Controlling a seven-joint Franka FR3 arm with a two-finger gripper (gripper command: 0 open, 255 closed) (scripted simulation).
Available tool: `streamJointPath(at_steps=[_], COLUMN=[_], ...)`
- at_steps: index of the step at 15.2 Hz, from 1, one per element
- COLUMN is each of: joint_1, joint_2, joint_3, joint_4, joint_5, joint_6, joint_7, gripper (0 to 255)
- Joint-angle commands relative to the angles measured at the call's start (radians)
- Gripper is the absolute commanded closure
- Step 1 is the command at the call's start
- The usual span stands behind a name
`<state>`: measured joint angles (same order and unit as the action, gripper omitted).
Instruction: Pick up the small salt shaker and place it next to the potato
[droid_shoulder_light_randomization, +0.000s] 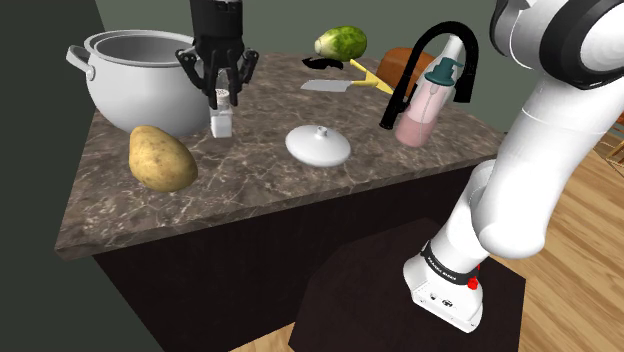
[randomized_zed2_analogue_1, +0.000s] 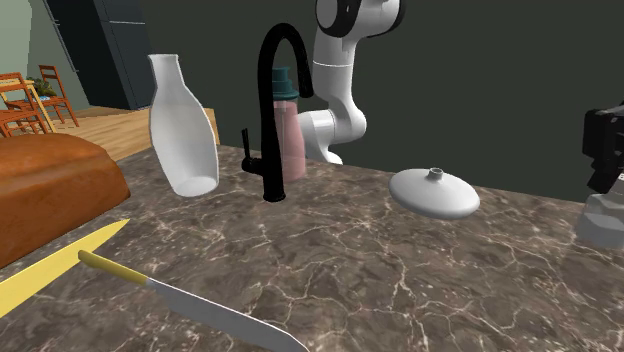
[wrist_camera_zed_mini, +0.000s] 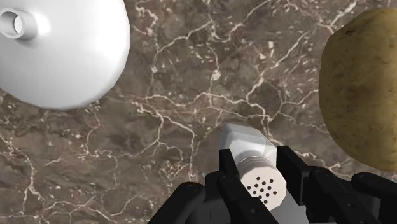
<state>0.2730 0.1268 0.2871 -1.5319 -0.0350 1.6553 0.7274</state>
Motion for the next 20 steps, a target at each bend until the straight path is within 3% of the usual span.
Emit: streamJointPath(at_steps=[1, 11, 12, 17, 20], joint_1=[0.0, -0.001, -0.001, -0.001, 0.003], joint_2=[-0.001, -0.005, -0.005, -0.005, 0.012], joint_3=[0.0, -0.001, -0.001, -0.001, 0.002], joint_4=[-0.026, -0.063, -0.063, -0.063, 0.061], joint_5=[0.0, 0.001, 0.001, 0.001, -0.004], joint_6=[0.025, 0.058, 0.058, 0.058, -0.049], joint_7=[0.001, 0.0, 0.0, 0.0, 0.003], gripper=[255, 255, 0, 0, 0])
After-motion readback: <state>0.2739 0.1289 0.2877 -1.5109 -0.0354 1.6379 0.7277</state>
